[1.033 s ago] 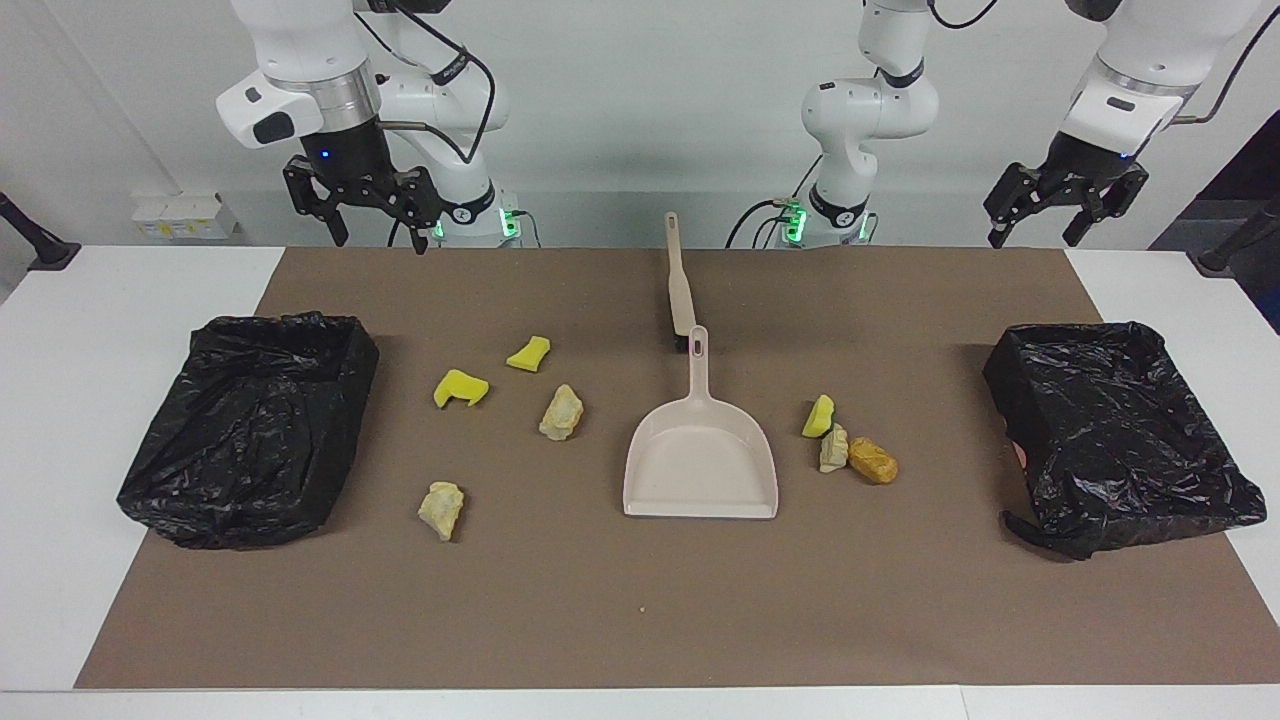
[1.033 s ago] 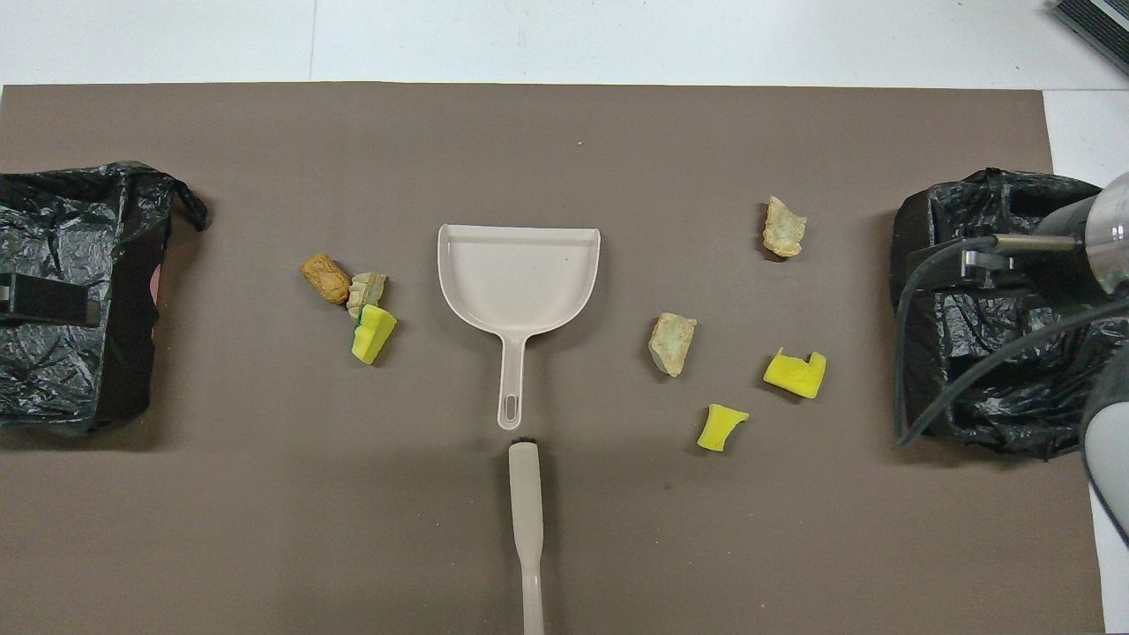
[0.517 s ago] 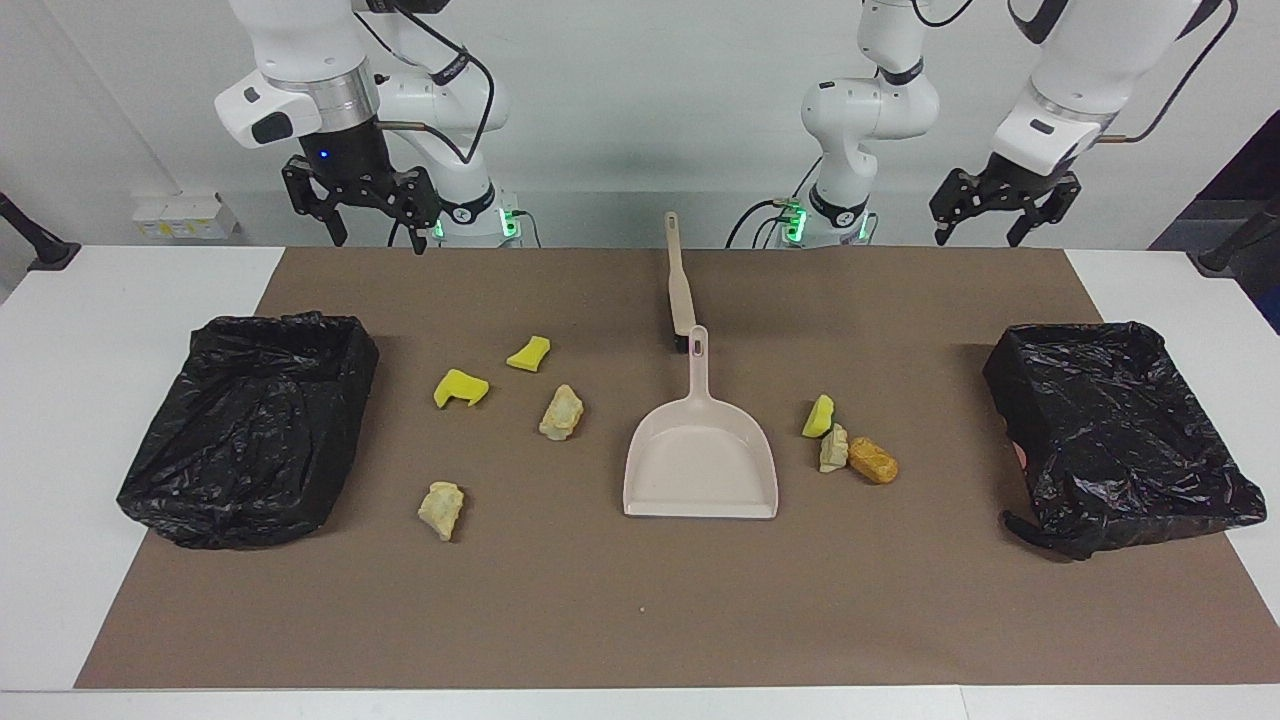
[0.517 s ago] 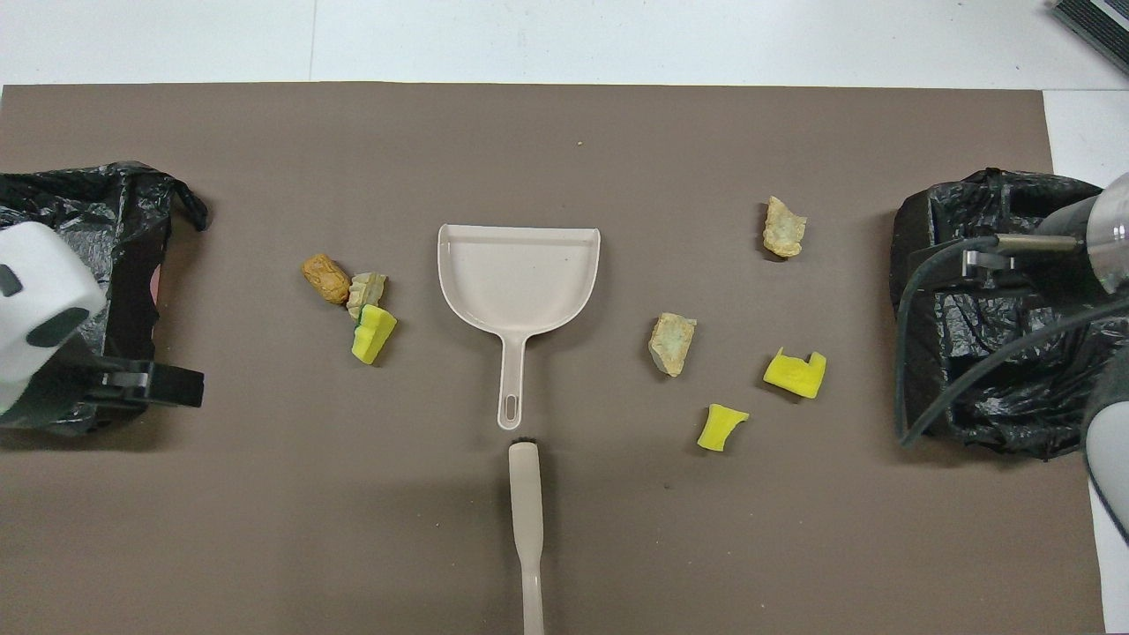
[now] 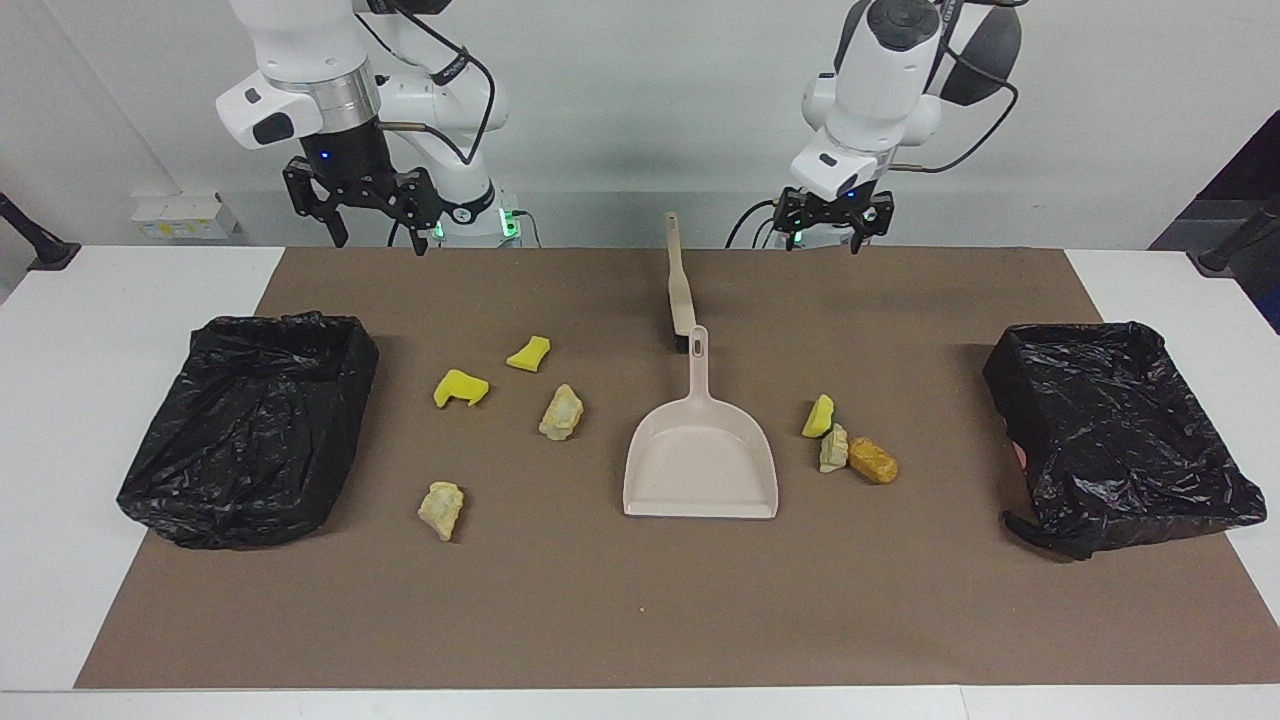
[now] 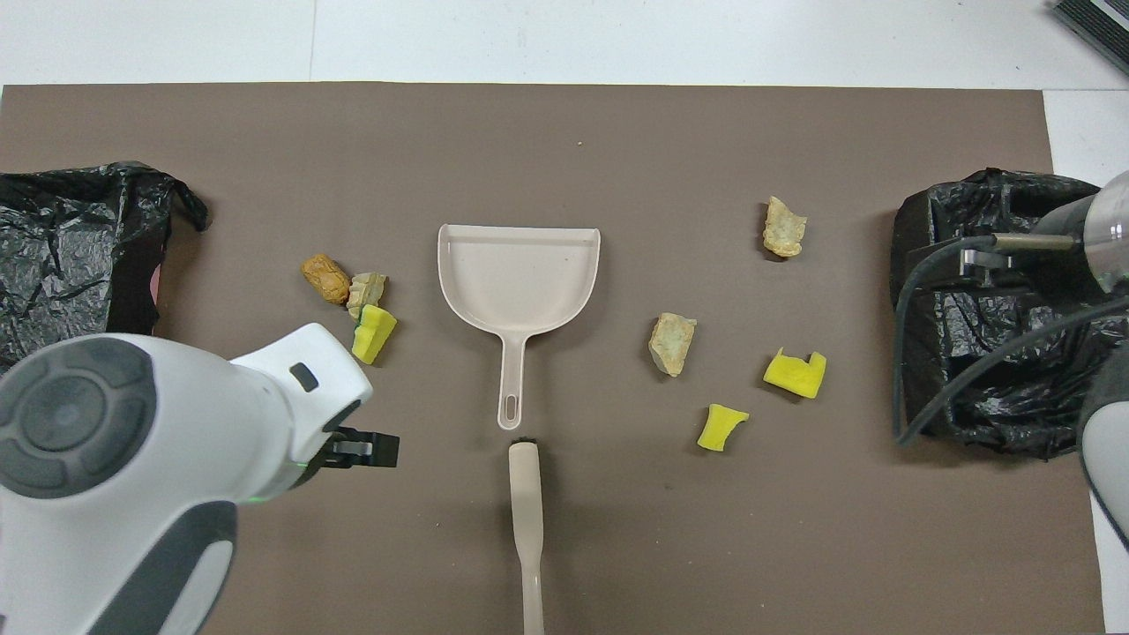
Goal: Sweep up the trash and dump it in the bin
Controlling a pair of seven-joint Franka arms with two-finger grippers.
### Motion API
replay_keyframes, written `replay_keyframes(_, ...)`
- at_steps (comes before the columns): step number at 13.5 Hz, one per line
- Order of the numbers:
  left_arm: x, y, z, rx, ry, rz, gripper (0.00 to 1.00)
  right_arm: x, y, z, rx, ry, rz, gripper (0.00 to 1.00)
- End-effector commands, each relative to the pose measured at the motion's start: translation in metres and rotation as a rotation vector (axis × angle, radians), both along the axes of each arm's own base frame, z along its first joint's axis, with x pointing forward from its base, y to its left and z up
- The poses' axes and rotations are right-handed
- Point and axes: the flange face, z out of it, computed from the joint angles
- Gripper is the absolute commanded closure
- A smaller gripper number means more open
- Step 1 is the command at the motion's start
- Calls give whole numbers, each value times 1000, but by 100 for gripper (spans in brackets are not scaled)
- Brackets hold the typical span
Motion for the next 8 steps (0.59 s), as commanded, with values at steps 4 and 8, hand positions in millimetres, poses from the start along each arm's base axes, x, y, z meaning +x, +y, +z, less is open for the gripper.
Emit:
replay_keyframes(4, -84, -83, -63, -46, -41, 20, 0, 33, 49, -39, 53, -70, 17, 0)
replay_keyframes(8, -142, -141, -130, -54, -19, 55, 0, 55, 111, -81, 65, -97, 14, 0)
